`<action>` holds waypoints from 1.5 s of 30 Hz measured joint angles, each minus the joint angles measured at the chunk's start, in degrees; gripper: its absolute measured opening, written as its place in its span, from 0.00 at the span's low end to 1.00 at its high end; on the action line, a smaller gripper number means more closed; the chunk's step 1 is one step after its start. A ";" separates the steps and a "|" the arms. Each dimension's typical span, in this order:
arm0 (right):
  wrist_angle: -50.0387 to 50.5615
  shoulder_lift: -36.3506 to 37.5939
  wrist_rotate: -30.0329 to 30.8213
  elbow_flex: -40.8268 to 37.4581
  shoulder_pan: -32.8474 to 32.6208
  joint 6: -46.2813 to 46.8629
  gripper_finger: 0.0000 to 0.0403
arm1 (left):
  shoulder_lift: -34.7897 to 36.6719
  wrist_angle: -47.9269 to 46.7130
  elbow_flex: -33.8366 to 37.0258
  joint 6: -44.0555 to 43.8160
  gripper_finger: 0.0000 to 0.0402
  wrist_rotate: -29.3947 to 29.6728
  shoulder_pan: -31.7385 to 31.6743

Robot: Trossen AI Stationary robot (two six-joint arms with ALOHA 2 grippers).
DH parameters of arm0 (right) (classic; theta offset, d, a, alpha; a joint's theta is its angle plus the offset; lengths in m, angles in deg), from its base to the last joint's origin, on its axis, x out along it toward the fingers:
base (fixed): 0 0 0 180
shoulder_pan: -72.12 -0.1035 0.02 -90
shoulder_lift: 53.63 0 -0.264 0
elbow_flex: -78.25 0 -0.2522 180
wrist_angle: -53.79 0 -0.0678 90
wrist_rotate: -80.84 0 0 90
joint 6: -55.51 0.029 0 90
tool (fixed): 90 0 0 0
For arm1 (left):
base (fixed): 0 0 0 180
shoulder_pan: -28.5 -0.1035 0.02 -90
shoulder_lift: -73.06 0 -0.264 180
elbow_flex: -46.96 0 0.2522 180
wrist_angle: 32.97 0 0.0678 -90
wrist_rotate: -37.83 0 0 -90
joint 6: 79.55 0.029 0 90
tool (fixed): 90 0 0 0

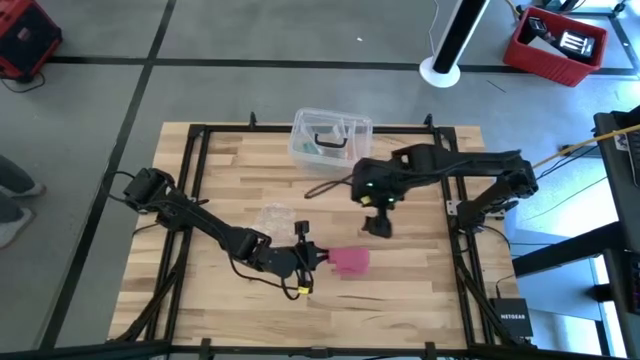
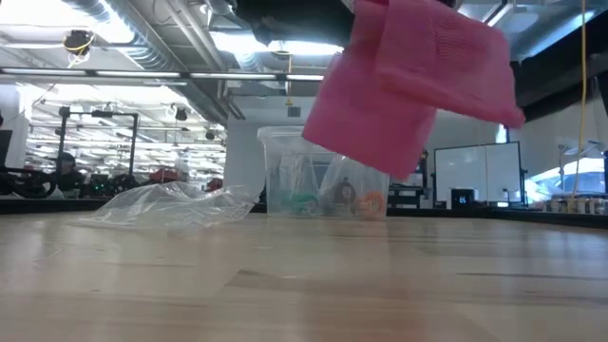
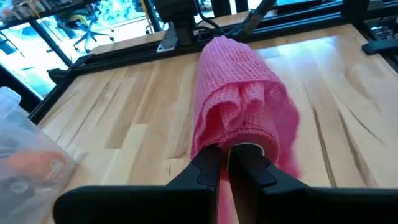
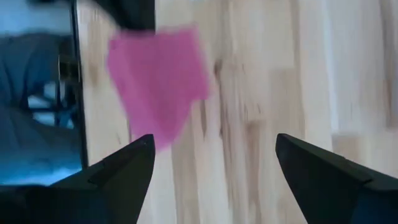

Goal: Roll bandage
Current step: Roll the pink bandage

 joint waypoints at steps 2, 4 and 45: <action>3.90 1.05 0.05 1.67 -0.04 0.02 0.84 | 0.00 -0.55 0.02 0.14 0.03 0.02 0.00; 5.45 3.07 0.38 2.01 -0.65 0.32 0.84 | 0.00 -0.47 0.02 0.71 0.03 0.17 -0.18; -83.08 17.85 48.80 -67.13 -41.05 20.37 0.67 | -0.11 7.43 0.00 4.79 0.03 1.49 -1.79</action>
